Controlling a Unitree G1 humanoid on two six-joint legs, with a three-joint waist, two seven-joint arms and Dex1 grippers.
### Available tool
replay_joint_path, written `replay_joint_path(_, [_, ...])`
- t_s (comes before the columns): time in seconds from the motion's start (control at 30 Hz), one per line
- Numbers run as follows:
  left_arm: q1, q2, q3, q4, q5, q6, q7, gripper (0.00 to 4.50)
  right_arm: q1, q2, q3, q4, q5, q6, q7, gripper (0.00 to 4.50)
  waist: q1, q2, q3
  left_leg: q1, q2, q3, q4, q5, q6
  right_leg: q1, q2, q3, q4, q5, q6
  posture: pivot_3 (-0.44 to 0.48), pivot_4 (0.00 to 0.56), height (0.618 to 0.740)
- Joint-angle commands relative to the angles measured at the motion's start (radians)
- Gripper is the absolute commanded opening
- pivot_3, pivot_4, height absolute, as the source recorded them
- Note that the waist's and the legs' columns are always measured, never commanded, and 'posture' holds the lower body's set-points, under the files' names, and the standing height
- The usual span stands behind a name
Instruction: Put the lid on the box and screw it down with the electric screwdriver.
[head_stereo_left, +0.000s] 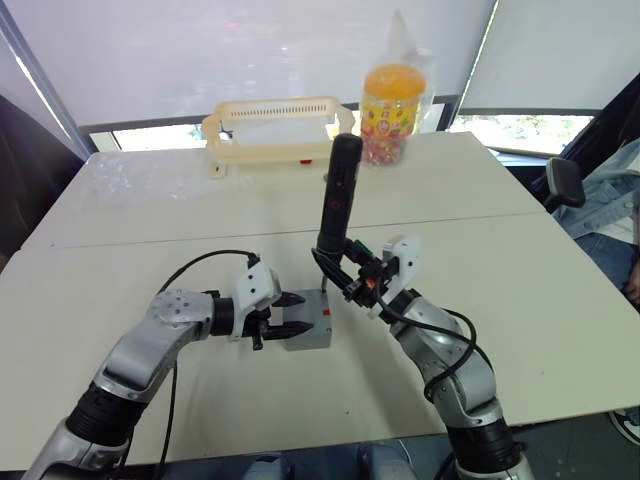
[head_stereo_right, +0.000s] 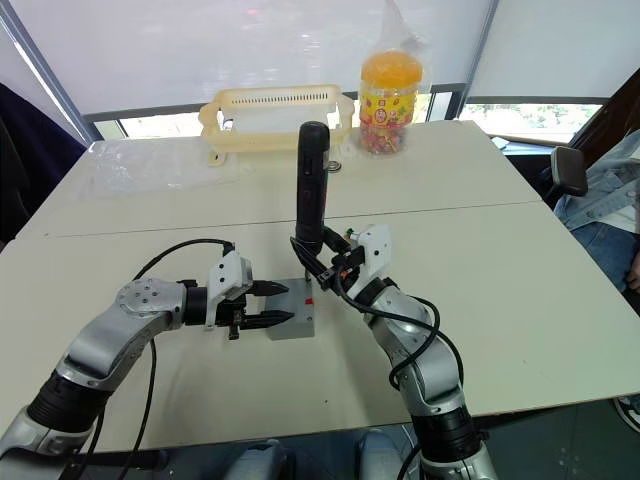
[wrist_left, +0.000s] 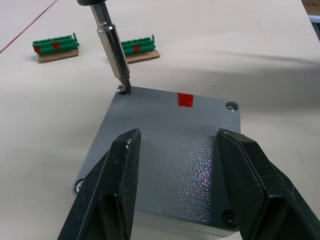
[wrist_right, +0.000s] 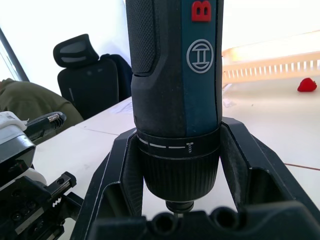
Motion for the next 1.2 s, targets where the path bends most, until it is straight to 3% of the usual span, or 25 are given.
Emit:
replay_joint_path(0.03, [0.026, 0.020, -0.012, 0.025, 0.029, 0.030, 0.007, 2.43, -0.019, 0.005, -0.004, -0.024, -0.004, -0.046, 0.008, 1.74, 0.000, 0.000, 0.000, 0.000, 0.000, 0.000, 0.000, 0.000, 0.000, 0.000, 0.000, 0.000, 0.000, 0.000, 0.000, 0.000, 0.150, 0.740])
replay_joint_path(1.2, [0.030, 0.024, -0.017, 0.031, 0.034, 0.029, 0.006, 2.43, -0.048, 0.016, -0.021, -0.067, 0.043, -0.010, -0.013, 1.74, 0.000, 0.000, 0.000, 0.000, 0.000, 0.000, 0.000, 0.000, 0.000, 0.000, 0.000, 0.000, 0.000, 0.000, 0.000, 0.000, 0.150, 0.740])
